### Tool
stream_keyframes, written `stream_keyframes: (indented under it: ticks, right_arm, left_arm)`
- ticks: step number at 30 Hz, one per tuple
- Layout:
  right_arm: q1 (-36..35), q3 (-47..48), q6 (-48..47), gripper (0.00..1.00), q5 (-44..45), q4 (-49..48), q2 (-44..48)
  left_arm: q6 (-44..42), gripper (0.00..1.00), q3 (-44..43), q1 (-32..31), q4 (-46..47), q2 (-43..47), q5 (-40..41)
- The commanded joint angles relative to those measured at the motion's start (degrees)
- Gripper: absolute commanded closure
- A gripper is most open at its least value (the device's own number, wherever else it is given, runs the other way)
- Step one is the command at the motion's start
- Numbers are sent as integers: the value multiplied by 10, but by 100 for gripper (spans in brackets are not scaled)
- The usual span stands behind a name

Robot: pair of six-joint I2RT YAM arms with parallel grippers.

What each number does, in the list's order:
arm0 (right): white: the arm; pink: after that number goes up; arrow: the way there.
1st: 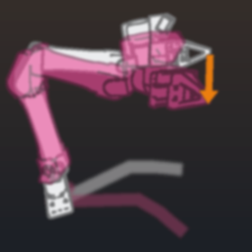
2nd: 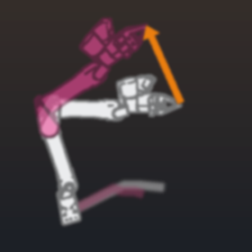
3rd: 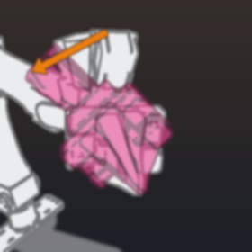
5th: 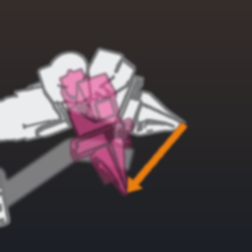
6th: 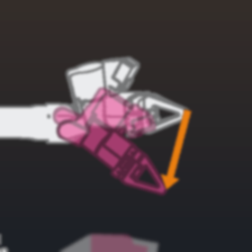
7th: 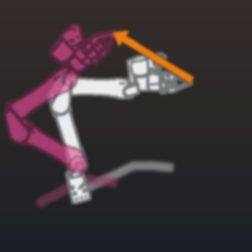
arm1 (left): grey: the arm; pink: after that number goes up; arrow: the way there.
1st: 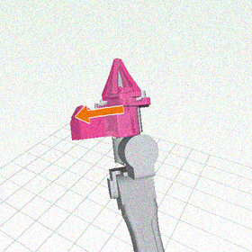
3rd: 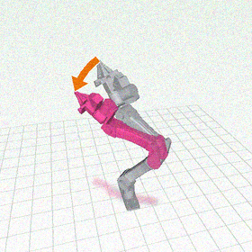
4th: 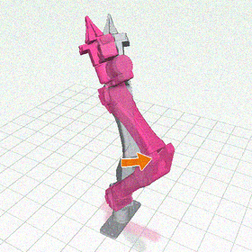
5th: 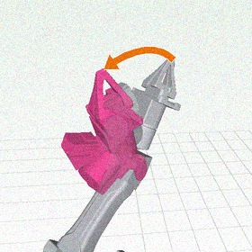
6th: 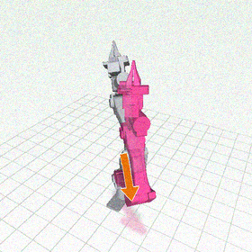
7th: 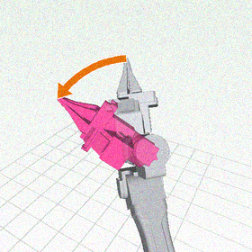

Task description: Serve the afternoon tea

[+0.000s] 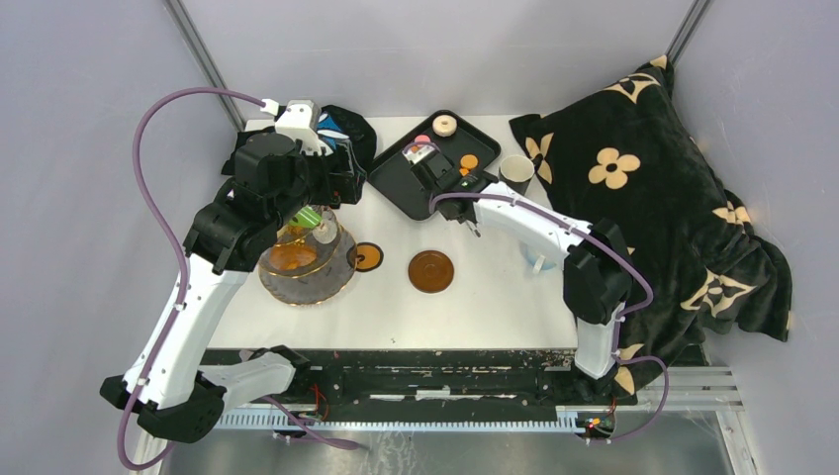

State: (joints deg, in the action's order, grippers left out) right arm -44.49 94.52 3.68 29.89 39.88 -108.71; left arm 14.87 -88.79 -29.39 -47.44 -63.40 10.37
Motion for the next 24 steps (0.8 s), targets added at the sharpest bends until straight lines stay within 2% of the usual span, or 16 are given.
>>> stream_keyframes:
  ticks: [1, 15, 24]
  right_arm:
    - [-10, -16, 17, 99, -27, -22, 33]
    - [-10, -32, 20, 99, -42, -47, 48]
    - [-10, -39, 28, 99, -92, -53, 66]
  left_arm:
    - [-19, 1, -4, -1, 26, 10, -5]
    - [-18, 1, -4, 0, 27, 11, -6]
    - [-18, 1, -6, -1, 29, 4, -9]
